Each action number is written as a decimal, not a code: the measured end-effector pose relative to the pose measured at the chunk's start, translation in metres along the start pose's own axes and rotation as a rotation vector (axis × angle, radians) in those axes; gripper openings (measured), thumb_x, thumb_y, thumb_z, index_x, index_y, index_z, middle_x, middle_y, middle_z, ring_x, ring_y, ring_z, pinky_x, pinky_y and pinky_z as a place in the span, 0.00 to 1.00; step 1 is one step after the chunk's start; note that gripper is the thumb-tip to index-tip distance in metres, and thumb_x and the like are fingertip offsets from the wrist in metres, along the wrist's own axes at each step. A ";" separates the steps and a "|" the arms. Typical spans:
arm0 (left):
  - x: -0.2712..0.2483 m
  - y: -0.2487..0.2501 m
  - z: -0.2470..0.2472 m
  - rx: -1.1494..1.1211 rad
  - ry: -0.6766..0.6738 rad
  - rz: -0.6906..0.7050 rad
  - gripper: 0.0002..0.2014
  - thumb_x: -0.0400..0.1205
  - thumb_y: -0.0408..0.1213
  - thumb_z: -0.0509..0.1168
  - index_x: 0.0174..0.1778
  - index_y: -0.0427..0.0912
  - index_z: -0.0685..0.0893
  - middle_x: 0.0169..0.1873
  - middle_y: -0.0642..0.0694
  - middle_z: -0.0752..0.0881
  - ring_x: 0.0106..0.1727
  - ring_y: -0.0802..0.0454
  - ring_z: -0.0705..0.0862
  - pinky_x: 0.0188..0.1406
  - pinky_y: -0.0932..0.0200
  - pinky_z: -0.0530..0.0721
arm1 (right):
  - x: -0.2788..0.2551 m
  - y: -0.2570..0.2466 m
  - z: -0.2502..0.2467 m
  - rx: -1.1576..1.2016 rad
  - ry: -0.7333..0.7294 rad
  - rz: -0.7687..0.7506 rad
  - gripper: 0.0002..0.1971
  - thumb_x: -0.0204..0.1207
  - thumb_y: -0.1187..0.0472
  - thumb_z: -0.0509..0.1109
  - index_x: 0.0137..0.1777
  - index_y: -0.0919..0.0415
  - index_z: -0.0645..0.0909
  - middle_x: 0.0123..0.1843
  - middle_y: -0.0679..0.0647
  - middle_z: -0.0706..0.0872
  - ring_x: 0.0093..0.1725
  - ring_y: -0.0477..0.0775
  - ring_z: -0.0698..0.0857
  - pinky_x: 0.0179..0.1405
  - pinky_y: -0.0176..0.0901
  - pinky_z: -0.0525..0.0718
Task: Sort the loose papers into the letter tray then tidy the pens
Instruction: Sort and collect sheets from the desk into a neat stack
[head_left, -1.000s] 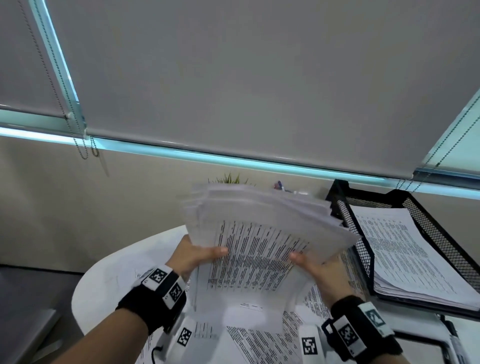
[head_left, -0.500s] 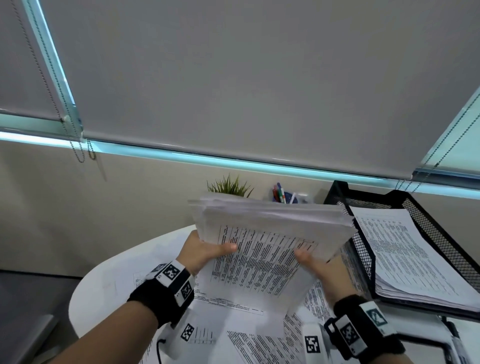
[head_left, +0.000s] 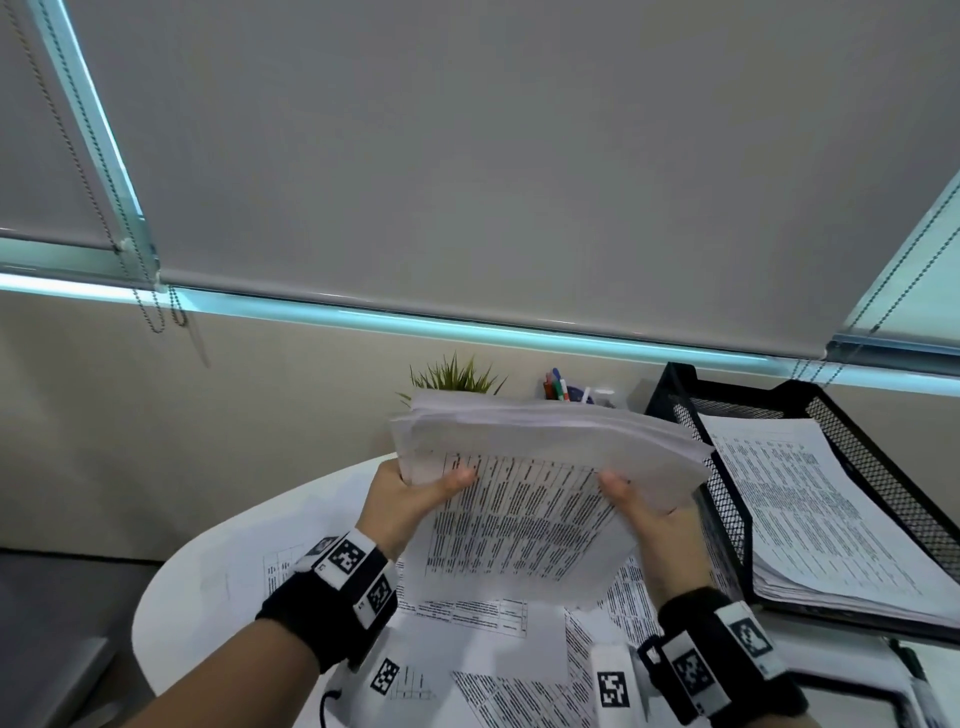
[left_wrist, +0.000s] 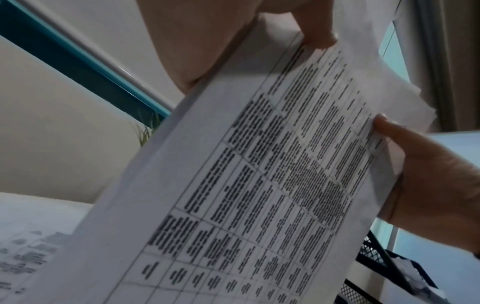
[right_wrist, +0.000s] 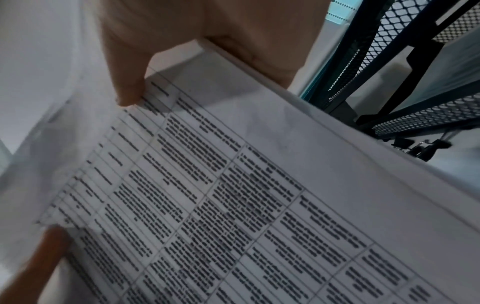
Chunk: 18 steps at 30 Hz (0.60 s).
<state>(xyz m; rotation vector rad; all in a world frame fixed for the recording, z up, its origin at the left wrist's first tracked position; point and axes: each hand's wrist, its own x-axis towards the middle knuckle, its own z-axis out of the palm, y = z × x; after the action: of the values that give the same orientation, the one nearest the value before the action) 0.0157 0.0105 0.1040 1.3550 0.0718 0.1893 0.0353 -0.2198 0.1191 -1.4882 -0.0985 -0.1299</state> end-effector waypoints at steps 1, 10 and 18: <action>0.000 -0.002 -0.001 0.008 -0.007 0.001 0.37 0.43 0.62 0.82 0.43 0.44 0.88 0.44 0.39 0.91 0.51 0.40 0.89 0.55 0.42 0.86 | 0.000 -0.003 0.000 0.001 0.029 -0.010 0.25 0.55 0.47 0.83 0.52 0.54 0.84 0.46 0.49 0.92 0.46 0.41 0.90 0.52 0.43 0.85; 0.006 -0.001 0.004 0.062 -0.004 0.069 0.48 0.47 0.65 0.79 0.58 0.38 0.83 0.48 0.47 0.91 0.54 0.51 0.88 0.50 0.63 0.86 | 0.017 -0.035 0.014 0.113 0.137 -0.131 0.19 0.63 0.36 0.76 0.39 0.51 0.89 0.39 0.52 0.90 0.43 0.58 0.87 0.54 0.58 0.82; 0.004 0.003 0.001 0.004 -0.053 0.047 0.33 0.47 0.65 0.79 0.42 0.48 0.89 0.44 0.46 0.92 0.49 0.51 0.90 0.44 0.65 0.87 | 0.024 -0.044 0.021 0.171 0.177 -0.082 0.23 0.71 0.46 0.75 0.26 0.65 0.81 0.27 0.60 0.77 0.31 0.60 0.75 0.35 0.53 0.73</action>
<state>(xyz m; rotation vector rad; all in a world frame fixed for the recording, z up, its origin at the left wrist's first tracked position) 0.0193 0.0104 0.1072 1.3659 -0.0039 0.1922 0.0525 -0.2032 0.1679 -1.2969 -0.0274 -0.3113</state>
